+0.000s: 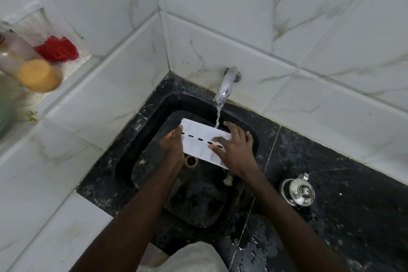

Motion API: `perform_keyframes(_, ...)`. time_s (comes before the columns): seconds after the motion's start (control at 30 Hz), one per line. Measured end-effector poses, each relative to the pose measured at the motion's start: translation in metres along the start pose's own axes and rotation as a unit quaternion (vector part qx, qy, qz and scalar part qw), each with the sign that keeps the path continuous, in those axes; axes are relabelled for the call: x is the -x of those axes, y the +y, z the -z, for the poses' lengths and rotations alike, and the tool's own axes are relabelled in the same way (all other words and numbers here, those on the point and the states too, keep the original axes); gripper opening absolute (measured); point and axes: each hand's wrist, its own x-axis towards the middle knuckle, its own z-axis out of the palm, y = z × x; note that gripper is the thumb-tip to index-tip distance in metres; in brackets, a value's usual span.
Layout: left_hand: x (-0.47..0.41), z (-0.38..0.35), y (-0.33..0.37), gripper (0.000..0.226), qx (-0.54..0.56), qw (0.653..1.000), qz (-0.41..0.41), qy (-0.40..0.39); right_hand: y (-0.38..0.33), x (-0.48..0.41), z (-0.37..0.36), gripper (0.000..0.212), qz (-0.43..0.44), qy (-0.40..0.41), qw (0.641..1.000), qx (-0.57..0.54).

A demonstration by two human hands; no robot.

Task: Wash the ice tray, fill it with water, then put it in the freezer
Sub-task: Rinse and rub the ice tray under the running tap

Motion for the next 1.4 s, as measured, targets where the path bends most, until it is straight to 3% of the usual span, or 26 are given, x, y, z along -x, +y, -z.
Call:
perform_keyframes(0.13,0.007,-0.011,-0.002,0.020,-0.012,1.000,-0.002,-0.029,-0.011,-0.008,0.002,0.068,-0.058,0.011,0.998,0.006)
perform_keyframes(0.23,0.005,-0.009,0.002,0.019,-0.025,1.000,-0.004,-0.016,-0.022,-0.008,0.002,0.073,-0.030,-0.015,0.999,-0.023)
perform_keyframes(0.33,-0.003,0.002,0.007,0.021,-0.046,0.998,-0.029,-0.009,-0.014,-0.002,0.005,0.064,0.008,-0.018,1.000,-0.019)
perform_keyframes(0.43,0.003,0.001,0.003,0.022,-0.046,0.998,-0.037,-0.014,-0.011,-0.002,0.004,0.056,-0.035,0.019,0.999,-0.008)
perform_keyframes(0.53,0.009,-0.005,-0.003,0.023,-0.043,0.999,-0.021,-0.017,-0.023,-0.007,-0.001,0.065,-0.062,0.023,0.998,-0.003)
perform_keyframes(0.67,0.000,0.004,-0.003,0.020,-0.028,0.999,-0.016,0.005,-0.022,-0.002,0.003,0.066,-0.019,-0.034,0.999,-0.037)
perform_keyframes(0.83,0.000,0.009,0.004,0.021,-0.008,0.998,-0.042,0.035,0.002,0.009,-0.003,0.064,-0.045,0.046,0.997,-0.052)
perform_keyframes(1.0,0.002,0.006,0.002,0.024,-0.015,0.999,-0.030,0.005,-0.002,0.012,-0.006,0.068,-0.062,0.017,0.997,-0.033)
perform_keyframes(1.2,0.002,0.009,0.019,0.024,-0.058,0.995,-0.080,0.026,0.006,0.018,-0.004,0.057,0.009,0.032,0.999,-0.030)
perform_keyframes(1.4,0.015,0.001,0.022,0.021,-0.090,0.991,-0.100,0.002,-0.005,0.009,-0.001,0.063,-0.062,0.034,0.997,-0.003)
